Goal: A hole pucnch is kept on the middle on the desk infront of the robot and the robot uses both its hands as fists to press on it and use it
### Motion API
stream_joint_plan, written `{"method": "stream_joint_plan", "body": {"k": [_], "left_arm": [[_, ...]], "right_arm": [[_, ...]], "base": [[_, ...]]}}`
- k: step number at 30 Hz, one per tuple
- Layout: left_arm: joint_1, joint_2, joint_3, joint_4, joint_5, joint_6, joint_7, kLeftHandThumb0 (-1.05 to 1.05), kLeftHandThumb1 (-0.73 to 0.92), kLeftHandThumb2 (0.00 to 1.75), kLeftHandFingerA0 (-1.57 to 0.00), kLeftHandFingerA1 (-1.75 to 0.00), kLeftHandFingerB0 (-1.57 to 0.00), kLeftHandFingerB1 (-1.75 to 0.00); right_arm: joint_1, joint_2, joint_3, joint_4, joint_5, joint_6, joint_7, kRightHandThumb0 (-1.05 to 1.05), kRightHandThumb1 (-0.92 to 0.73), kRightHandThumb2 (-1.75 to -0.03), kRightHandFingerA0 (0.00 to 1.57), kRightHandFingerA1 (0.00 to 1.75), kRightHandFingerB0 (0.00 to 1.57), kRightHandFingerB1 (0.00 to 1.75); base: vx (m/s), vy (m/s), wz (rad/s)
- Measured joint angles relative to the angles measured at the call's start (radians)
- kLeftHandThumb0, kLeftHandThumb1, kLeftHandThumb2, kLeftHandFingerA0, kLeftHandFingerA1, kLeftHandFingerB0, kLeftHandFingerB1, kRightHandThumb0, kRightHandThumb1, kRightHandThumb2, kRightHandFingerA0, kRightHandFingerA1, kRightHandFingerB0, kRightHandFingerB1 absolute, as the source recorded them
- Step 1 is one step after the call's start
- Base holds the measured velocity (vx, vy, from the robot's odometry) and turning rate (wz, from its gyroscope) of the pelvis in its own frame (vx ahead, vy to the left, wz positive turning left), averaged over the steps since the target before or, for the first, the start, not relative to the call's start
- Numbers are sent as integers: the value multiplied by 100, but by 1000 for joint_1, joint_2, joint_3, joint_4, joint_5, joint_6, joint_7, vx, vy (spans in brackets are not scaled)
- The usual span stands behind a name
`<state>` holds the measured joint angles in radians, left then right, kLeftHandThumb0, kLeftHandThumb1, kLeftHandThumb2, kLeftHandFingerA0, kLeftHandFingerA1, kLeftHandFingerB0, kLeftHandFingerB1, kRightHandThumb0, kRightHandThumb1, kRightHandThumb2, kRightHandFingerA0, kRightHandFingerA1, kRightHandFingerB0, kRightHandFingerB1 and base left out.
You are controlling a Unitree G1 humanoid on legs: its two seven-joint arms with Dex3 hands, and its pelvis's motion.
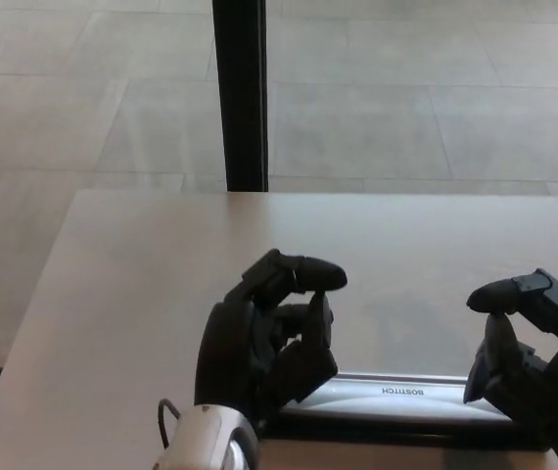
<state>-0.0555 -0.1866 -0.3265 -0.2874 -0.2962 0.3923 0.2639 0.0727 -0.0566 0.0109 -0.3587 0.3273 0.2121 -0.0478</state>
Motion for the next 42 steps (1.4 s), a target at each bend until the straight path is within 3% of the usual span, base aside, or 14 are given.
{"method": "stream_joint_plan", "body": {"k": [2,10,13,24,31,35,36,41,42], "left_arm": [[17,0,-11,34,1,-2,6,-31,82,85,-84,-175,-49,-162],[8,0,-21,124,20,-81,23,-31,80,90,-88,-175,-52,-169],[1,1,-26,161,27,-129,29,-35,86,78,-91,-175,-53,-163],[-7,3,-47,298,72,-323,79,-35,85,78,-94,-175,-56,-154],[-22,6,-72,417,134,-462,138,-33,82,81,-94,-175,-58,-155],[-47,7,-77,497,173,-530,184,-32,78,80,-90,-175,-55,-173],[-58,7,-78,523,182,-547,199,-31,80,77,-88,-175,-67,-149],[-110,-2,-89,652,226,-607,271,-33,81,76,-85,-175,-65,-152],[-118,-2,-96,673,238,-618,287,-33,82,76,-84,-175,-66,-146]], "right_arm": [[-2,0,5,12,-7,3,5,-39,-65,-103,107,175,66,173],[-34,1,9,100,-37,4,13,-40,-64,-103,106,175,68,168],[-43,5,7,122,-50,4,13,-39,-66,-103,105,175,65,169],[-38,53,12,217,-86,-38,7,-43,-67,-92,107,175,70,167],[-43,110,10,321,-119,-177,-16,-40,-70,-92,105,175,70,170],[-50,135,11,387,-149,-266,-37,-42,-70,-91,102,175,69,173],[-54,140,11,404,-159,-289,-44,-40,-71,-91,100,175,70,167],[-77,155,12,485,-207,-405,-84,-39,-70,-87,97,175,70,174],[-80,158,12,504,-217,-431,-94,-41,-71,-86,97,175,70,175]], "base": [[0,0,0],[0,0,0],[0,0,0],[0,0,0],[0,0,0],[0,0,0],[0,0,0],[0,0,0],[0,0,0]]}}
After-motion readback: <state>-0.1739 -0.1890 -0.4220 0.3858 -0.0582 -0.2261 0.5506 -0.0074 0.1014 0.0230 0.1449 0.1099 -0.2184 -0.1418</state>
